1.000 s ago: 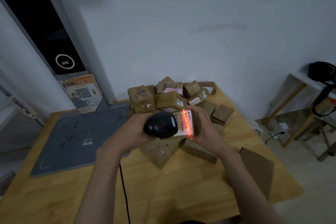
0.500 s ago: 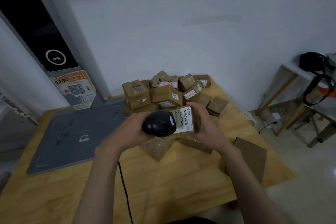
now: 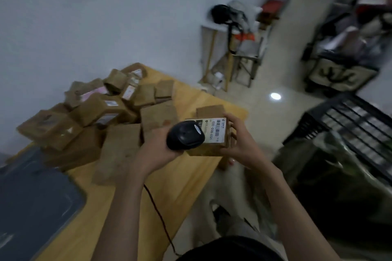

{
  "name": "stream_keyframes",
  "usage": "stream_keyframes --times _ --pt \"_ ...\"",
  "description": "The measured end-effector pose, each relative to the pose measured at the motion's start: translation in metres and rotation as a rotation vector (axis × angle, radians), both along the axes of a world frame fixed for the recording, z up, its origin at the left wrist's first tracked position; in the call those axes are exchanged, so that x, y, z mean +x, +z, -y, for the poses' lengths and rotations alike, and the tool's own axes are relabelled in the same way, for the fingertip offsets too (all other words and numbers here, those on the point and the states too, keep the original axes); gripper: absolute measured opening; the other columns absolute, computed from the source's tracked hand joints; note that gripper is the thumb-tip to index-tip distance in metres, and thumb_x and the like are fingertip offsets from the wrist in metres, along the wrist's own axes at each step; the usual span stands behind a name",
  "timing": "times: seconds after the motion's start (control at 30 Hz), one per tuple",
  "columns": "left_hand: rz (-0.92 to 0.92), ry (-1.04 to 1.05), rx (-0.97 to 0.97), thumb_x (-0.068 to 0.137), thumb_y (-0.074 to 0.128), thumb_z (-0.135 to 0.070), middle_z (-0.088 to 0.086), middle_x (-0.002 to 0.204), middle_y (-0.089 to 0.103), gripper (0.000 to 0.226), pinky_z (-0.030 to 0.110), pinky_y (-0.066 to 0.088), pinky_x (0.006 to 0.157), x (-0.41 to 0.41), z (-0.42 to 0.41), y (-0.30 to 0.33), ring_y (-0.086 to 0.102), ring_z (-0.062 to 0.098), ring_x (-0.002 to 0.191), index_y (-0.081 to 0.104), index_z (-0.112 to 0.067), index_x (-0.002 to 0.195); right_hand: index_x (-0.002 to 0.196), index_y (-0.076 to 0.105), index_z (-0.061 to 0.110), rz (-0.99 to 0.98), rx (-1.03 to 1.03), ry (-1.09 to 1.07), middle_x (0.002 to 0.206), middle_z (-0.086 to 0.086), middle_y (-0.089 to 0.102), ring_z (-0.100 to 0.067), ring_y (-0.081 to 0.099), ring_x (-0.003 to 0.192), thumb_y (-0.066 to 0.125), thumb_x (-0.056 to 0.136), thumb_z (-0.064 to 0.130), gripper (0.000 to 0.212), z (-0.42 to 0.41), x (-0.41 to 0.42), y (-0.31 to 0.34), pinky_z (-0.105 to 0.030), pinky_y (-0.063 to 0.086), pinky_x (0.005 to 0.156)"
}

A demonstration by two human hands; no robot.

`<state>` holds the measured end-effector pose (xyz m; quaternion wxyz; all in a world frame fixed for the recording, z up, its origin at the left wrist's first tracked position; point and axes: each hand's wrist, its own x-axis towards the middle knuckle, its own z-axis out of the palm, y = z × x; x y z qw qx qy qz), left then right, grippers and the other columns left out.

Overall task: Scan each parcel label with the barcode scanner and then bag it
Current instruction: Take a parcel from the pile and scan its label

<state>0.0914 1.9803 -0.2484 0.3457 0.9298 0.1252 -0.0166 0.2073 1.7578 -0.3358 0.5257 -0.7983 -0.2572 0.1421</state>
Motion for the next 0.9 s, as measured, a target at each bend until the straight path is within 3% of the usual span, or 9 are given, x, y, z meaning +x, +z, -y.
stream_keyframes --times 0.07,0.13,0.23,0.3,0.43,0.53,0.63,0.8,0.9 --pt "-0.029 -0.105 -0.036 0.073 0.079 -0.009 -0.005 0.094 0.072 0.038 0.029 0.054 0.076 0.011 0.028 -0.018 0.065 0.009 0.085 0.069 -0.02 0.108 0.151 0.031 0.031 -0.056 -0.01 -0.136 0.146 0.006 0.04 -0.005 0.041 0.135 0.088 0.06 0.036 0.107 0.043 -0.017 -0.013 -0.035 0.041 0.113" --pt "-0.043 -0.176 -0.051 0.074 0.079 -0.011 -0.012 0.08 0.067 0.026 0.013 0.047 0.064 0.018 0.051 -0.031 0.061 0.0 0.073 0.067 -0.023 0.094 0.148 0.034 0.035 -0.091 -0.019 -0.221 0.143 0.002 0.042 -0.004 0.045 0.132 0.089 0.065 0.017 0.101 0.075 -0.033 -0.021 -0.036 0.044 0.111" --pt "-0.085 -0.32 -0.064 0.075 0.076 -0.011 -0.015 0.075 0.062 0.022 0.007 0.04 0.055 0.027 0.096 -0.047 0.057 -0.002 0.07 0.063 -0.026 0.086 0.143 0.042 0.036 -0.134 -0.079 -0.371 0.135 0.004 0.042 0.006 0.046 0.123 0.083 0.069 0.009 0.089 0.122 -0.061 -0.024 -0.023 0.043 0.109" --pt "-0.133 -0.383 -0.058 0.074 0.073 -0.013 -0.009 0.081 0.067 0.017 0.009 0.041 0.056 0.031 0.123 -0.059 0.062 0.006 0.076 0.068 -0.017 0.09 0.135 0.047 0.04 -0.163 -0.13 -0.453 0.127 0.006 0.042 0.003 0.047 0.12 0.078 0.071 0.011 0.077 0.148 -0.076 -0.029 -0.028 0.042 0.11" --pt "-0.199 -0.477 -0.065 0.076 0.073 -0.017 0.001 0.096 0.073 0.028 0.033 0.054 0.074 0.04 0.169 -0.077 0.067 0.018 0.088 0.072 -0.018 0.104 0.125 0.051 0.037 -0.26 -0.187 -0.603 0.115 0.006 0.044 -0.017 0.05 0.117 0.079 0.075 0.014 0.062 0.189 -0.093 -0.043 -0.038 0.046 0.104" --pt "-0.233 -0.506 -0.089 0.079 0.073 -0.016 0.0 0.092 0.072 0.021 0.028 0.051 0.07 0.047 0.195 -0.089 0.065 0.017 0.085 0.069 -0.02 0.099 0.12 0.048 0.039 -0.364 -0.219 -0.713 0.114 0.004 0.051 -0.021 0.051 0.117 0.083 0.068 0.038 0.063 0.216 -0.098 -0.061 -0.041 0.051 0.098" --pt "-0.274 -0.512 -0.089 0.078 0.072 -0.015 0.003 0.085 0.07 0.01 0.035 0.055 0.069 0.062 0.222 -0.101 0.067 0.02 0.08 0.066 -0.017 0.086 0.117 0.046 0.044 -0.509 -0.191 -0.838 0.124 -0.002 0.054 -0.023 0.056 0.113 0.076 0.051 0.066 0.076 0.243 -0.097 -0.086 -0.046 0.057 0.091" --pt "-0.354 -0.487 -0.101 0.08 0.071 -0.012 0.01 0.071 0.07 0.007 0.039 0.055 0.064 0.09 0.266 -0.12 0.068 0.023 0.067 0.068 -0.005 0.081 0.118 0.044 0.036 -0.731 -0.224 -0.938 0.125 -0.006 0.049 -0.027 0.058 0.105 0.073 0.055 0.073 0.08 0.288 -0.094 -0.124 -0.047 0.061 0.081" --pt "-0.414 -0.479 -0.111 0.08 0.073 -0.012 0.0 0.064 0.064 0.01 0.031 0.051 0.057 0.103 0.287 -0.134 0.064 0.016 0.061 0.065 -0.016 0.076 0.125 0.041 0.025 -0.834 -0.247 -0.963 0.131 -0.01 0.046 -0.032 0.055 0.111 0.076 0.072 0.064 0.075 0.315 -0.084 -0.143 -0.043 0.063 0.072"
